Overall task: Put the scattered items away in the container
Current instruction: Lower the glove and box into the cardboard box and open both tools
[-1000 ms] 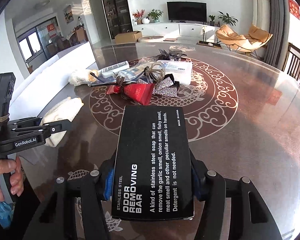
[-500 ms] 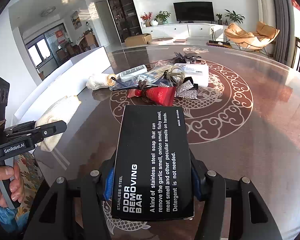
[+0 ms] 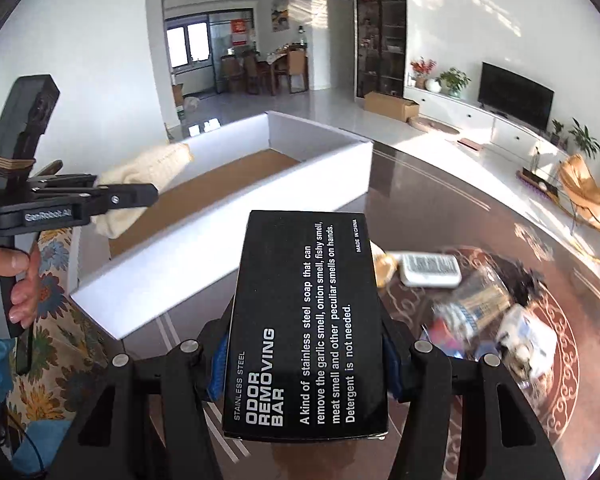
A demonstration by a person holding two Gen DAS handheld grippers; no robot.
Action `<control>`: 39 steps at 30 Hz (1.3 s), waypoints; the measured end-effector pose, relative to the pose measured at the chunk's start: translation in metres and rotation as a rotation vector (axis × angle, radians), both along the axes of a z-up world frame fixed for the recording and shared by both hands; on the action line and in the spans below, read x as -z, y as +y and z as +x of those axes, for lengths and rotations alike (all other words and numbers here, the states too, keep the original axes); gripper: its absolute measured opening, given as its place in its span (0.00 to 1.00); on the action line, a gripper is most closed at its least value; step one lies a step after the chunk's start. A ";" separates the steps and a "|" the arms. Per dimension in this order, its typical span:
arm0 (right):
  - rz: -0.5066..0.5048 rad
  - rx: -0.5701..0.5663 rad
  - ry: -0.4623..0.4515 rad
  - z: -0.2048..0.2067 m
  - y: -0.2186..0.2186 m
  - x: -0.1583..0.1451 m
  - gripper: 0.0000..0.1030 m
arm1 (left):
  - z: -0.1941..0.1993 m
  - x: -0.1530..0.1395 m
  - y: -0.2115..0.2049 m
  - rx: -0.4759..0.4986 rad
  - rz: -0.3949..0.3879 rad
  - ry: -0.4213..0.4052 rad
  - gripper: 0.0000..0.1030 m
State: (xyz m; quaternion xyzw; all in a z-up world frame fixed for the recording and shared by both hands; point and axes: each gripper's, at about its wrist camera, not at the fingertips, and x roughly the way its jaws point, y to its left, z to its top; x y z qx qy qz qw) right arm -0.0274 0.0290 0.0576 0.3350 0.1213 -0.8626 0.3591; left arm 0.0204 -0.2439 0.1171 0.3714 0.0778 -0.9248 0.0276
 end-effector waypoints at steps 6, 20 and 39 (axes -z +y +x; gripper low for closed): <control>-0.068 -0.134 -0.018 -0.035 -0.136 -0.025 0.57 | -0.021 0.026 -0.088 -0.173 0.042 -0.082 0.39; 0.142 -0.157 -0.171 -0.119 -0.289 0.070 0.57 | -0.043 0.079 -0.122 -0.280 0.123 -0.286 0.57; 0.390 -0.169 -0.223 -0.126 -0.293 0.105 0.64 | -0.045 0.083 -0.122 -0.314 0.136 -0.303 0.92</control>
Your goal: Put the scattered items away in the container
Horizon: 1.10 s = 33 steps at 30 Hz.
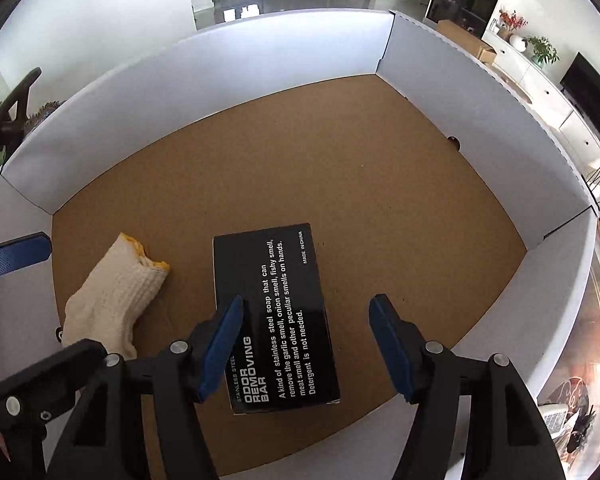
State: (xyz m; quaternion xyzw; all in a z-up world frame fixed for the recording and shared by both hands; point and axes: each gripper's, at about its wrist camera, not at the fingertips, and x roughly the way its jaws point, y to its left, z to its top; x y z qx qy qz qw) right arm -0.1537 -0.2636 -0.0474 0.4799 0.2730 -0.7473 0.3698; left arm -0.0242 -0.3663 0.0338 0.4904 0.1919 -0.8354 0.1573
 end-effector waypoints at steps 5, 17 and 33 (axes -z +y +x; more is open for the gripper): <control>0.002 -0.041 0.050 0.008 0.004 0.000 0.64 | 0.002 0.000 -0.001 -0.002 0.014 0.013 0.92; -0.082 -0.015 0.073 0.005 0.032 -0.003 0.64 | 0.010 -0.004 -0.005 0.012 -0.002 0.040 0.92; -0.591 0.320 0.386 0.050 0.248 -0.098 0.80 | 0.048 -0.112 0.119 0.153 -0.207 0.456 0.92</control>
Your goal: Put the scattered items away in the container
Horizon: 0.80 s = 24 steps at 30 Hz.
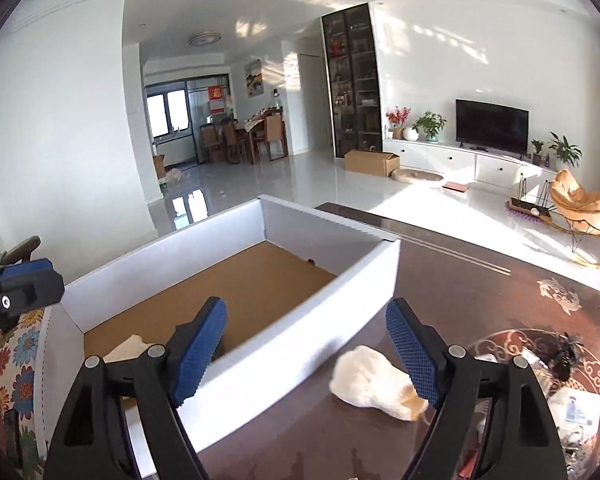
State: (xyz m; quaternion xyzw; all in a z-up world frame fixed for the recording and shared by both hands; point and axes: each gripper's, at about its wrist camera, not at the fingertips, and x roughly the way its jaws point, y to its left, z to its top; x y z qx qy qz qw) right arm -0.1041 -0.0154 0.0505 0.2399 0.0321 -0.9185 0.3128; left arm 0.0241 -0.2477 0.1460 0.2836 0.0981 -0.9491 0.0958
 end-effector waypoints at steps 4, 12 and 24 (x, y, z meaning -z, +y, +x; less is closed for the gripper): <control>0.043 0.117 0.037 0.038 0.095 0.008 0.80 | 0.004 -0.006 0.071 0.168 0.000 0.052 0.92; 0.127 0.469 -0.087 0.124 0.274 0.054 0.80 | -0.020 0.092 0.196 0.427 0.086 -0.157 0.93; 0.208 0.522 -0.291 0.127 0.312 0.108 0.80 | -0.040 0.179 0.248 0.486 0.023 -0.327 0.93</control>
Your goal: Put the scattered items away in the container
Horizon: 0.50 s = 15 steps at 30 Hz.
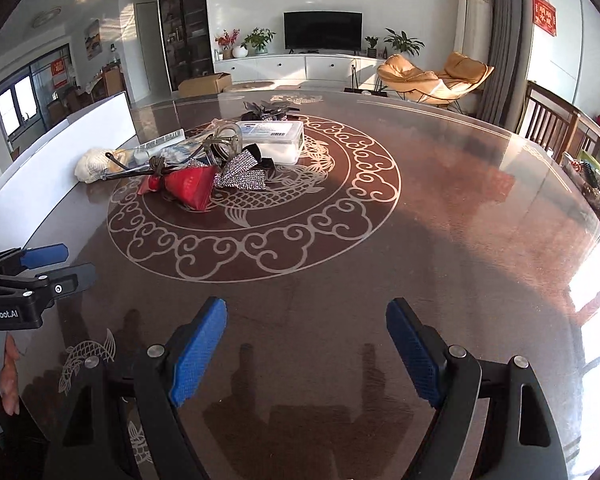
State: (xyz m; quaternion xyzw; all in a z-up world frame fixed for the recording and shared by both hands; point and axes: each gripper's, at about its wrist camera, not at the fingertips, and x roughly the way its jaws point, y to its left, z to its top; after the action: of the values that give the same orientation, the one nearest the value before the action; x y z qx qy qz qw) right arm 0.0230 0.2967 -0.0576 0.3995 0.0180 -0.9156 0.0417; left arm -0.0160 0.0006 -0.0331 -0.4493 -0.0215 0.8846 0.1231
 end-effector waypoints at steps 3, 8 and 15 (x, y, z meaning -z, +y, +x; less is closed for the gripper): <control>0.013 -0.016 -0.014 -0.005 -0.006 0.002 0.80 | -0.003 0.003 0.001 0.006 -0.010 0.014 0.93; 0.018 -0.003 -0.045 -0.017 -0.005 0.009 0.80 | -0.010 0.003 0.004 0.013 -0.019 0.014 0.96; 0.014 0.029 -0.099 -0.028 0.001 0.018 0.81 | -0.019 0.004 0.009 0.025 -0.034 0.001 1.00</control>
State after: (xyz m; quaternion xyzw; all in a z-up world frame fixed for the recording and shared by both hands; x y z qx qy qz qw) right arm -0.0049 0.2980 -0.0757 0.4448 0.0167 -0.8951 0.0263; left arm -0.0348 0.0099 -0.0376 -0.4513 -0.0009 0.8834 0.1264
